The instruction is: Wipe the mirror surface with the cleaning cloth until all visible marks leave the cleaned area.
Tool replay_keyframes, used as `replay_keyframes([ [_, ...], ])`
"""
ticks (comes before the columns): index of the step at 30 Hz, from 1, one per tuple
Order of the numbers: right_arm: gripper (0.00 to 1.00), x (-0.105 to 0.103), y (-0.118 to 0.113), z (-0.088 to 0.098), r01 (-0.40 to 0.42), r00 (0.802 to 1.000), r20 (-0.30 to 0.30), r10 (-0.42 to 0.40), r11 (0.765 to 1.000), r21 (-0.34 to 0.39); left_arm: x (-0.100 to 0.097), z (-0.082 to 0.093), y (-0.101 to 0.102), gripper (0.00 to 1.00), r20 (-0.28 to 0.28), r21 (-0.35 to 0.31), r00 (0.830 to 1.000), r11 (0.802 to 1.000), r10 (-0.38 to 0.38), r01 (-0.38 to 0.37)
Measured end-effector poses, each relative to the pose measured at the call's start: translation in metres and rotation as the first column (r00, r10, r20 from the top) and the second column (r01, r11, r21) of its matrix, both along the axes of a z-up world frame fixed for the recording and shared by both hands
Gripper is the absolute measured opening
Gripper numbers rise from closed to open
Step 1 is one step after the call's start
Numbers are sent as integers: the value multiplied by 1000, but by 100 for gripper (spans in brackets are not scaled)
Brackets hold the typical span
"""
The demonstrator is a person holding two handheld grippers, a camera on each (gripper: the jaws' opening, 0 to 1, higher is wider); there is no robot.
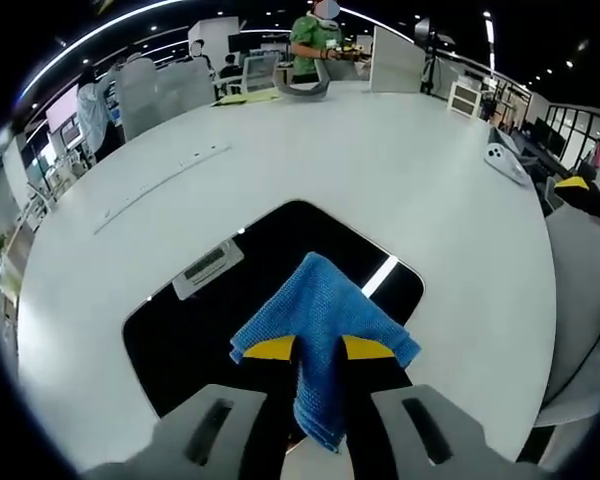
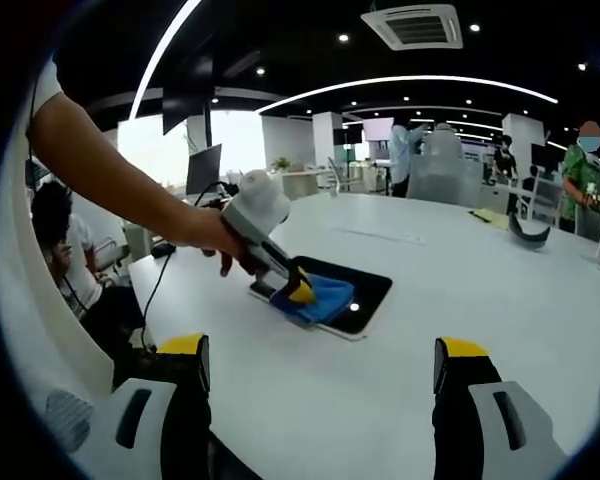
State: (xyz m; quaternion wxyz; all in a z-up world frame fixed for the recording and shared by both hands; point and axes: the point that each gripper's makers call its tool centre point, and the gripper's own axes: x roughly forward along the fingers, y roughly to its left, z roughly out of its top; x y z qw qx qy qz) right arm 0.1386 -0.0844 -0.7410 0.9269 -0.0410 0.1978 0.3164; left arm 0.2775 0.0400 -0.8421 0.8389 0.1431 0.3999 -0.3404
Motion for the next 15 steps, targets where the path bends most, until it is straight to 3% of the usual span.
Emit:
replay_keyframes([
  [15,93,2,0,1,-5,1000,3,5,1000,0,-1,0,12,14,-5,21,1000,1000,-10,10],
])
